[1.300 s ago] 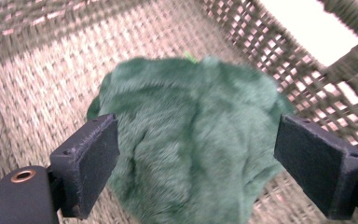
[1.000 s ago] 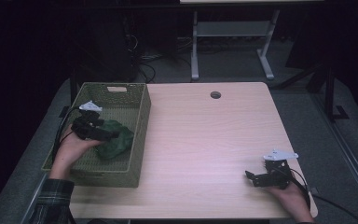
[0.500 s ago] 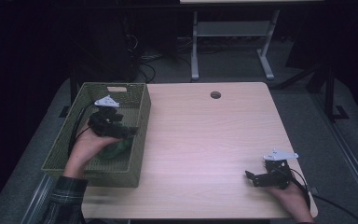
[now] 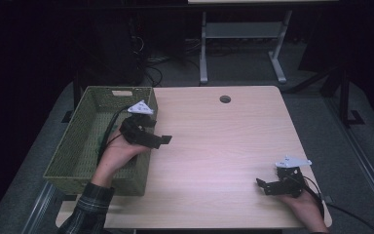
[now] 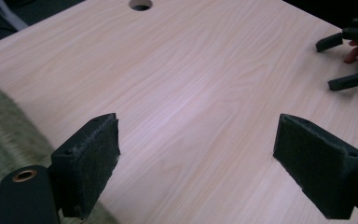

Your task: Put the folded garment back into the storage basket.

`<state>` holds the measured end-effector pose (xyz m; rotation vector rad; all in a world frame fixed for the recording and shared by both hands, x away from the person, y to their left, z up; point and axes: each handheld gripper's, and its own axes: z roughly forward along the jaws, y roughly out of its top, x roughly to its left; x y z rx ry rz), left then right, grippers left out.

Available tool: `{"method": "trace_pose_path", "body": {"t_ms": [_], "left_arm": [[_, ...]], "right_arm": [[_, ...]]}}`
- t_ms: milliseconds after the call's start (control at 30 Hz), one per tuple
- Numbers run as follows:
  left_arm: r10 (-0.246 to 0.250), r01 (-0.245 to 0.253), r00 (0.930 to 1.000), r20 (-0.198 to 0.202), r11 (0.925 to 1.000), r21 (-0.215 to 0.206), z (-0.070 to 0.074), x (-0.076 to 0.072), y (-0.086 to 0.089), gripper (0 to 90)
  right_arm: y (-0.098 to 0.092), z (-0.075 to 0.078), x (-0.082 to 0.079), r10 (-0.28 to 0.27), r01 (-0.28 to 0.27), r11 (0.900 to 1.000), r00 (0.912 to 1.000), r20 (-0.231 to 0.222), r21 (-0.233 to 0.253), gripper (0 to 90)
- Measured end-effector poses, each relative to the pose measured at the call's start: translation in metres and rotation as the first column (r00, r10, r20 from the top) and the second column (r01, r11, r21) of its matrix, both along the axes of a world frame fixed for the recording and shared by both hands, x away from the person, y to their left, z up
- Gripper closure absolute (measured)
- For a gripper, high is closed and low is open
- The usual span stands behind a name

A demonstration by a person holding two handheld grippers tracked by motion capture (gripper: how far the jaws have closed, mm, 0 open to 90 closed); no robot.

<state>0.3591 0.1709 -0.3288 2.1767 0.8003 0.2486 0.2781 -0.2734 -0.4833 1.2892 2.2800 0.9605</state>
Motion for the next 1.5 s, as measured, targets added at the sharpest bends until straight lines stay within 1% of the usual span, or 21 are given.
{"method": "trace_pose_path", "body": {"t_ms": [100,167,300,333,367,433,533,567,600,633,700,800,933,967,1167,1233,1267,1333,1400,1467,1500], "left_arm": [[-0.024,0.024,0.9997,-0.002,0.9997,0.002,-0.005,-0.003,-0.015,13.6],[-0.039,0.039,0.9992,-0.003,0.9992,-0.006,-0.009,-0.006,-0.025,13.7],[-0.067,0.067,0.9977,0.009,0.9977,-0.012,-0.016,-0.01,-0.043,13.6],[-0.067,0.067,0.9977,0.011,0.9976,-0.017,-0.018,-0.011,-0.047,13.7],[-0.068,0.069,0.9976,0.012,0.9974,-0.023,-0.022,-0.012,-0.05,13.6],[-0.077,0.077,0.997,0.012,0.9968,-0.021,-0.027,-0.013,-0.055,13.7],[-0.081,0.081,0.9967,0.002,0.9966,-0.017,-0.039,-0.015,-0.062,13.6],[-0.089,0.089,0.996,0.003,0.996,-0.005,-0.042,-0.015,-0.064,13.6],[-0.087,0.087,0.9962,-0.001,0.9962,-0.006,-0.045,-0.017,-0.066,13.6],[-0.098,0.098,0.9952,0.006,0.9952,0.005,-0.048,-0.017,-0.067,13.6],[-0.095,0.095,0.9955,-0.001,0.9955,-0.003,-0.054,-0.019,-0.07,13.6],[-0.103,0.103,0.9946,0.007,0.9946,0.009,-0.063,-0.021,-0.073,13.6],[-0.106,0.106,0.9943,0.006,0.994,0.026,-0.076,-0.023,-0.077,13.6],[-0.111,0.111,0.9938,0.004,0.9933,0.032,-0.079,-0.024,-0.078,13.6],[-0.101,0.102,0.9948,-0.014,0.9939,0.042,-0.101,-0.026,-0.083,13.6],[-0.106,0.106,0.9943,-0.013,0.9927,0.056,-0.109,-0.026,-0.084,13.6],[-0.104,0.106,0.9943,-0.021,0.9927,0.059,-0.112,-0.026,-0.085,13.6],[-0.098,0.1,0.9949,-0.023,0.9922,0.075,-0.12,-0.025,-0.085,13.6],[-0.089,0.091,0.9955,-0.034,0.9931,0.074,-0.126,-0.024,-0.086,13.6],[-0.088,0.09,0.9956,-0.033,0.9924,0.084,-0.133,-0.024,-0.086,13.5],[-0.09,0.093,0.9951,-0.042,0.9913,0.093,-0.136,-0.024,-0.087,13.5]], "right_arm": [[0.0,0.0,0.0,0.0,0.0,1.0,1.0,0.0,0.0,2.7],[0.0,0.0,0.0,0.0,0.0,1.0,1.0,0.0,0.0,2.7],[0.0,0.0,0.0,-0.001,0.001,1.0,1.0,0.0,0.001,2.7],[0.0,0.0,0.0,-0.001,0.001,1.0,1.0,0.0,0.001,2.7],[0.0,0.0,0.0,-0.001,0.001,1.0,1.0,0.0,0.001,2.7],[0.0,0.0,0.0,-0.001,0.001,1.0,1.0,0.0,0.001,2.7],[0.0,0.0,0.0,-0.002,0.002,1.0,1.0,0.0,0.002,2.6],[0.0,0.0,0.0,-0.002,0.002,1.0,1.0,-0.001,0.002,2.7],[0.0,0.0,0.0,-0.002,0.002,1.0,1.0,0.0,0.002,2.7],[0.0,0.0,0.0,-0.002,0.002,1.0,1.0,0.0,0.002,2.7],[0.0,0.0,0.0,-0.002,0.002,1.0,1.0,0.0,0.002,2.7],[0.0,0.0,0.0,-0.002,0.002,1.0,1.0,-0.001,0.002,2.6],[0.0,0.0,0.0,-0.002,0.002,1.0,1.0,-0.001,0.002,2.7],[0.0,0.0,0.0,-0.002,0.002,1.0,1.0,-0.001,0.002,2.6],[0.0,0.0,0.0,-0.001,0.001,1.0,1.0,-0.001,0.001,2.7],[0.0,0.0,0.0,-0.002,0.002,1.0,1.0,-0.001,0.001,2.6],[0.0,0.0,0.0,-0.002,0.002,1.0,1.0,-0.001,0.001,2.6],[0.0,0.0,0.0,-0.002,0.002,1.0,1.0,-0.001,0.001,2.6],[0.0,0.0,0.0,-0.002,0.002,1.0,1.0,-0.001,0.001,2.7],[0.0,0.0,0.0,-0.002,0.002,1.0,1.0,-0.001,0.001,2.6],[0.0,0.0,0.0,-0.002,0.002,1.0,1.0,-0.001,0.001,2.6]]}}
